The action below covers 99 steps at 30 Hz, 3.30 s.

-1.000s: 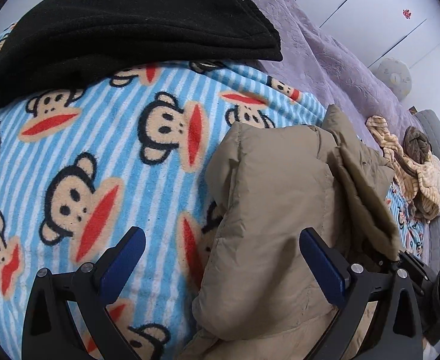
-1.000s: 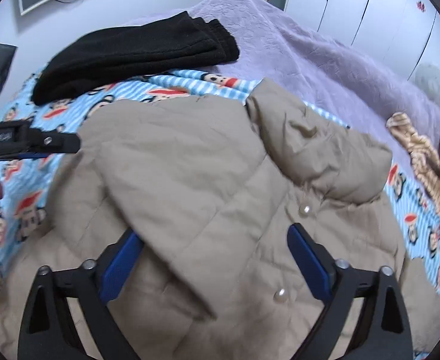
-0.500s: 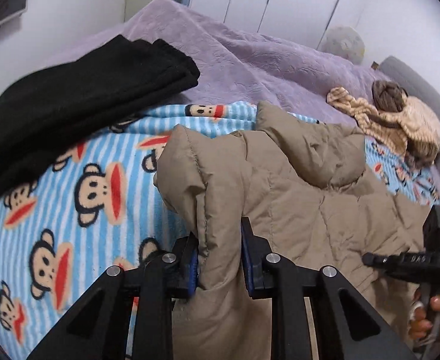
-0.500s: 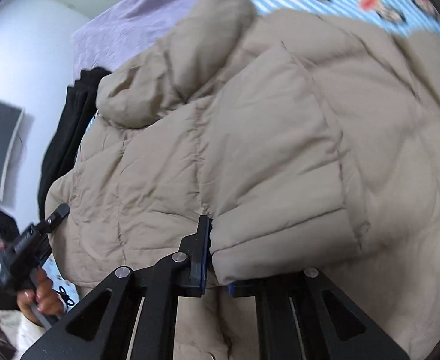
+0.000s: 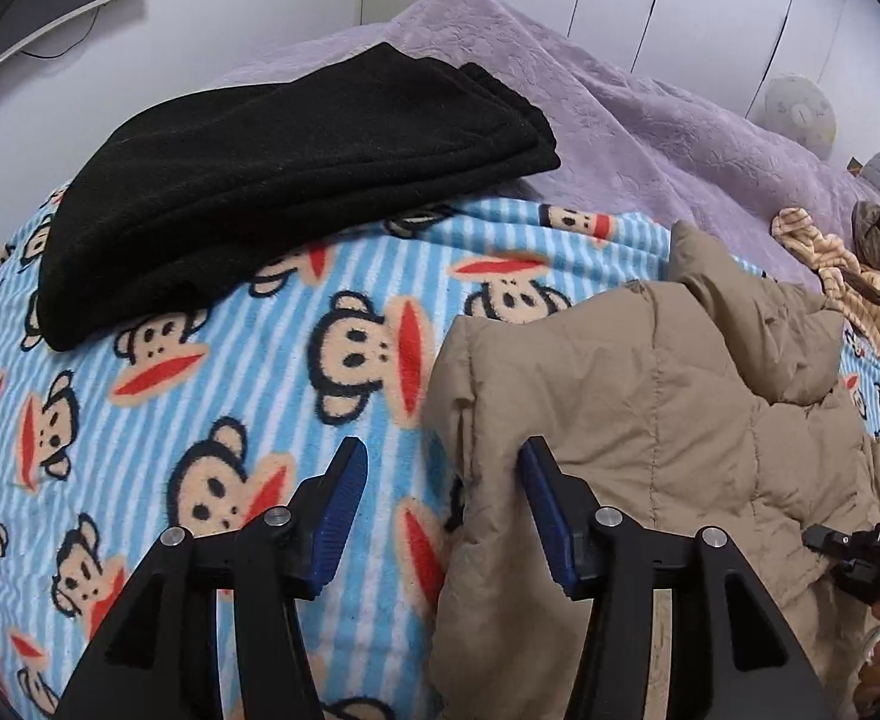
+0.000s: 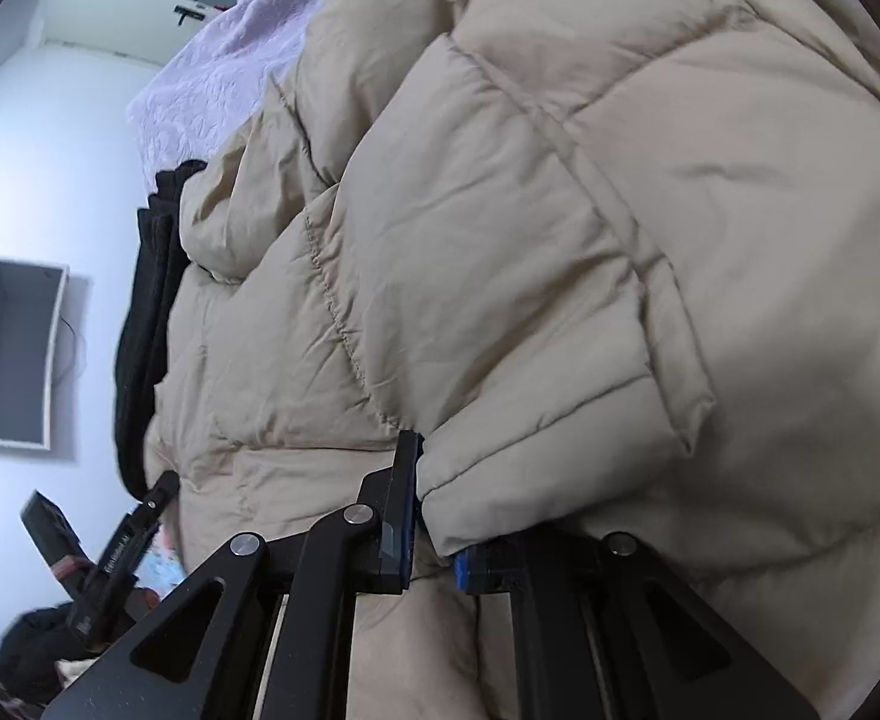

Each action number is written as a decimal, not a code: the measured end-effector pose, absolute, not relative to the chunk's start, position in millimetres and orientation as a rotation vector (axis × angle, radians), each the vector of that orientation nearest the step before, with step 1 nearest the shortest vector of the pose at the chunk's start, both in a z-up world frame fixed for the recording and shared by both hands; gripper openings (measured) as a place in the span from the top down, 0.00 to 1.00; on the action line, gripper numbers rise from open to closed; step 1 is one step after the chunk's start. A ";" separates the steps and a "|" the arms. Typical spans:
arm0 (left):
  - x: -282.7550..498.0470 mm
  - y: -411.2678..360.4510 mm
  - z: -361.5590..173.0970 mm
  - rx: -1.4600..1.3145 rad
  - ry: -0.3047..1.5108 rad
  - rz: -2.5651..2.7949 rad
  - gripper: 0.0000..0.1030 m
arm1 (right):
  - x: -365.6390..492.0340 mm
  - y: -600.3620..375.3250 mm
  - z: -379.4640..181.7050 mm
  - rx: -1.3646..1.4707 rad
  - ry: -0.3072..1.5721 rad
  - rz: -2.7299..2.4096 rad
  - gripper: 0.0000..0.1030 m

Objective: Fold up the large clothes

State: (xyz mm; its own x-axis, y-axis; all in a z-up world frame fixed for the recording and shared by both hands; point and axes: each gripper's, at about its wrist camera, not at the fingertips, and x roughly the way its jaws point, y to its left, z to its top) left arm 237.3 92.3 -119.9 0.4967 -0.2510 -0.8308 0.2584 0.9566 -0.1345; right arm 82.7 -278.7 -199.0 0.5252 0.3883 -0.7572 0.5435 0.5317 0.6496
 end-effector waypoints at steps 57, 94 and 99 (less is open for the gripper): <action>65.0 -93.2 -121.5 0.369 1.175 -0.463 0.00 | -91.3 -384.3 -143.3 1.013 0.990 -0.307 0.40; 43.3 -172.9 -113.1 0.287 1.208 -0.457 0.00 | -214.8 -626.5 -205.2 1.765 0.314 -0.430 0.92; 59.4 -149.6 -107.3 0.242 1.187 -0.432 0.00 | -178.4 -611.5 -157.4 1.569 0.369 -0.319 0.92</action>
